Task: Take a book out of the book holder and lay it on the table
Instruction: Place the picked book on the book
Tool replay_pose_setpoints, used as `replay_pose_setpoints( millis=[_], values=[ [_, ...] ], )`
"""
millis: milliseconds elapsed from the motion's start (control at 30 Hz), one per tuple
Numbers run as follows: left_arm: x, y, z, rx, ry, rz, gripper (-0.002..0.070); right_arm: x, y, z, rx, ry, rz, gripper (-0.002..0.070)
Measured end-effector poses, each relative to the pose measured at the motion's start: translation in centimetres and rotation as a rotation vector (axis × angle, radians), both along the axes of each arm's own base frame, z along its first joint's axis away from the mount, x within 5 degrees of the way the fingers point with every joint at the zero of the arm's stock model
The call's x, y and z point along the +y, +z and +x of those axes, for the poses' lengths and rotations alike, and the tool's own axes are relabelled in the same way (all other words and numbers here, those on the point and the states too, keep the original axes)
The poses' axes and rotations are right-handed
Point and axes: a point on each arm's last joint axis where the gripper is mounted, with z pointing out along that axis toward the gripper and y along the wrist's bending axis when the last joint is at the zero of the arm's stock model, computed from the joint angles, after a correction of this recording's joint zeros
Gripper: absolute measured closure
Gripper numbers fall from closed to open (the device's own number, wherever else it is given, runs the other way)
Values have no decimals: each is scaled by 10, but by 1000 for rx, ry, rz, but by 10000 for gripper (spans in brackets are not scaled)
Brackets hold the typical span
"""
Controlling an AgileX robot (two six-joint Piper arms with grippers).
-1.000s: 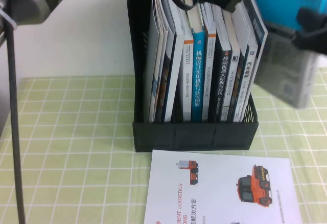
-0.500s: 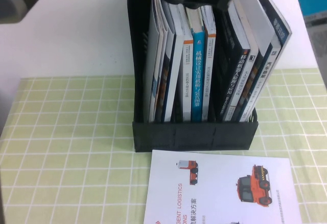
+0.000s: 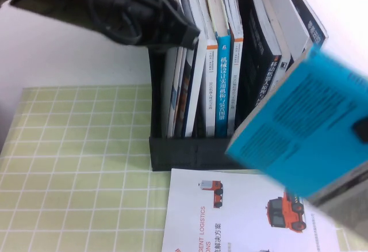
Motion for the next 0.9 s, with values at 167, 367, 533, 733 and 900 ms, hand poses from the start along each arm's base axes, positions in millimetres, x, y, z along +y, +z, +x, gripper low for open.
replay_pose_setpoints(
  millis=[167,367,533,733,900],
  values=[
    [17,-5,-26,51,8,-38,678,19,-11,7,35,150,-3,476],
    [35,-25,-59,120,10,-110,677,63,-44,22,-40,240,-278,476],
    [47,-43,-78,166,30,-150,678,107,-69,16,-182,262,-534,476],
    [59,-51,-90,166,69,-155,678,141,-97,-5,-401,229,-625,476],
    [63,-46,-94,145,79,-167,677,139,-159,-14,-420,158,-668,476]
  ],
)
